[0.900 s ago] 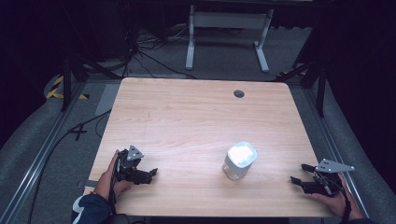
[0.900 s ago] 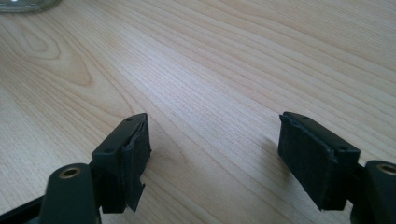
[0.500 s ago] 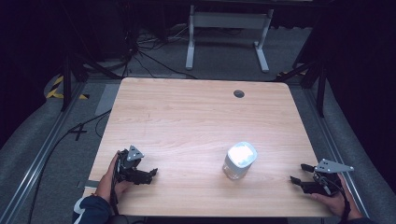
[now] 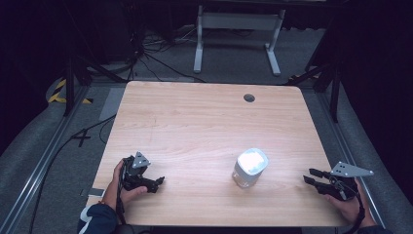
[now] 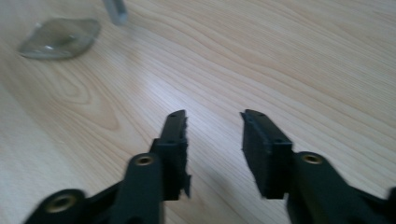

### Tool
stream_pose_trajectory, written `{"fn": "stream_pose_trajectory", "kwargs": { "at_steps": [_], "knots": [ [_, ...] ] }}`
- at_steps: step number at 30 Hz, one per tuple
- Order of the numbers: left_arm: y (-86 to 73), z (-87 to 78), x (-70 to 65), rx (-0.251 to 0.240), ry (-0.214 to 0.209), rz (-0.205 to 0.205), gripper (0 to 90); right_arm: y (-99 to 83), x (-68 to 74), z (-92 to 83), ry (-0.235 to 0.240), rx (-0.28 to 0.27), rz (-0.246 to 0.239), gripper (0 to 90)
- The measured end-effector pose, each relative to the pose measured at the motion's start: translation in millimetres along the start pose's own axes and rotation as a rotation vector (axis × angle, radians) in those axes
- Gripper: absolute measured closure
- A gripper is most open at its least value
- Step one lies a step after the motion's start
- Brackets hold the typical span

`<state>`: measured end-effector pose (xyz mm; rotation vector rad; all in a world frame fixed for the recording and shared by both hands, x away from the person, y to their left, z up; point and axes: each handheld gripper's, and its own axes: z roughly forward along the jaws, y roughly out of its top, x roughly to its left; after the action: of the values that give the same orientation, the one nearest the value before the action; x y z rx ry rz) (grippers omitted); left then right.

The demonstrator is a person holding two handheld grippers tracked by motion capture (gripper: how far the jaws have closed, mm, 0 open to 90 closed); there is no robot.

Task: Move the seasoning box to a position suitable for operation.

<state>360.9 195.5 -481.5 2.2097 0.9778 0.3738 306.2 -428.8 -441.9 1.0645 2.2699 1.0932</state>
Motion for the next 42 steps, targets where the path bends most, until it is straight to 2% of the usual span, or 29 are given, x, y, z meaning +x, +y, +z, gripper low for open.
{"fn": "stream_pose_trajectory", "kwargs": {
  "at_steps": [1,3,6,8,13,16,17,18,20,23,24,27,31,37,42],
  "knots": [
    [0.5,0.5,-0.7,0.003,-0.003,-0.010,0.2,3.0,1.4,1.1,0.010,-0.005,0.000,68.7],
    [1.7,1.5,-0.4,0.001,-0.004,0.000,0.3,8.4,4.8,2.8,0.015,-0.005,-0.015,74.7],
    [1.9,1.1,-0.3,0.006,-0.005,0.001,0.3,20.2,10.1,2.3,0.047,-0.030,-0.024,83.7],
    [2.0,1.1,0.0,0.007,-0.008,0.003,0.3,28.3,13.5,3.3,0.046,-0.047,-0.030,87.1],
    [1.9,1.3,-0.2,0.004,-0.006,0.002,0.3,61.5,28.5,14.3,0.089,-0.069,-0.104,89.7],
    [1.8,1.5,-0.2,0.002,-0.006,0.002,0.3,90.0,40.4,23.5,0.115,-0.101,-0.151,89.9],
    [1.8,1.5,-0.2,0.002,-0.006,0.002,0.3,97.9,43.3,26.0,0.122,-0.110,-0.164,89.9],
    [1.8,1.5,-0.2,0.002,-0.006,0.002,0.3,97.9,43.3,26.0,0.122,-0.110,-0.164,89.9],
    [1.8,1.5,-0.2,0.002,-0.006,0.002,0.3,117.2,51.4,33.7,0.141,-0.137,-0.195,89.9],
    [1.8,1.4,-0.2,0.002,-0.006,0.002,0.3,125.0,57.2,40.7,0.155,-0.137,-0.207,90.0],
    [1.7,1.5,-0.2,0.001,-0.006,0.001,0.3,129.1,63.1,49.1,0.172,-0.124,-0.223,90.0],
    [1.8,1.5,-0.2,0.002,-0.007,0.002,0.3,132.6,68.3,56.8,0.166,-0.104,-0.250,90.0],
    [1.7,1.5,-0.2,0.002,-0.006,0.002,0.4,136.2,67.7,65.3,0.168,-0.093,-0.250,90.0],
    [1.7,1.5,-0.2,0.001,-0.006,0.002,0.3,141.8,72.8,57.0,0.191,-0.131,-0.258,90.0],
    [1.7,1.5,-0.2,0.001,-0.006,0.002,0.4,141.3,76.8,58.5,0.192,-0.120,-0.276,90.0]
  ]
}}
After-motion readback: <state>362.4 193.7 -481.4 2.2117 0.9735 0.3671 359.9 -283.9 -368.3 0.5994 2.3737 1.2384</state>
